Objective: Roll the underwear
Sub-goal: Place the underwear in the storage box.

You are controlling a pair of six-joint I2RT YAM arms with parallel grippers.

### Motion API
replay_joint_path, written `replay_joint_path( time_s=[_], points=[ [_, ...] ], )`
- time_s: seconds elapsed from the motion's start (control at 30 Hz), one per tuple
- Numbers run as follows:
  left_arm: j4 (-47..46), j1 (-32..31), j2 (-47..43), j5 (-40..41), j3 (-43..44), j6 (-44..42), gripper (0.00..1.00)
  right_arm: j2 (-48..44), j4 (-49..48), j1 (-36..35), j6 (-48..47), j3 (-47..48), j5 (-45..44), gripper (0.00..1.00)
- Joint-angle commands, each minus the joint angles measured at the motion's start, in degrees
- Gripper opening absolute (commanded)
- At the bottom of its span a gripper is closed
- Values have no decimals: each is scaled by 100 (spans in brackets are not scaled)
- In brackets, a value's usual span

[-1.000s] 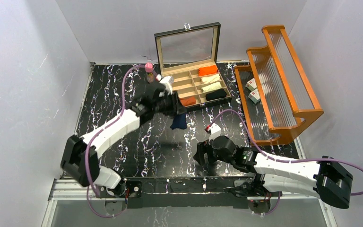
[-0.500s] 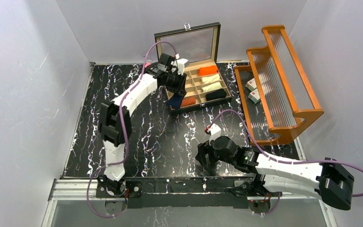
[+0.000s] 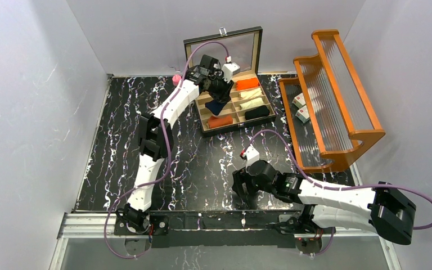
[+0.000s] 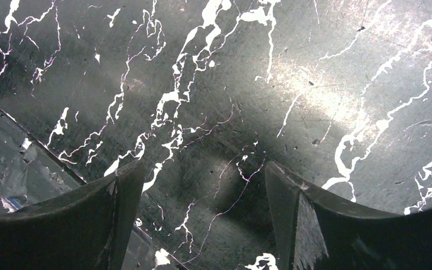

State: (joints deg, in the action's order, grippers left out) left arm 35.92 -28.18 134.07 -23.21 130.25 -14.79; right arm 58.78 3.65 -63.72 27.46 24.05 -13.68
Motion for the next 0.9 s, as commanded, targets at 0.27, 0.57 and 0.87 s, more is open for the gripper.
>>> replay_joint_path(
  time_s=[0.27,0.57,0.87],
  points=[
    [-282,9,323,20,35,-1271,0,-38,37,48,-57,100,-47,86],
    [-538,-50,386,207,-422,-1689,0,158,20,53,-1,155,47,87],
    [-547,-52,460,504,-331,-2111,0,175,-16,53,31,103,58,88]
  ],
)
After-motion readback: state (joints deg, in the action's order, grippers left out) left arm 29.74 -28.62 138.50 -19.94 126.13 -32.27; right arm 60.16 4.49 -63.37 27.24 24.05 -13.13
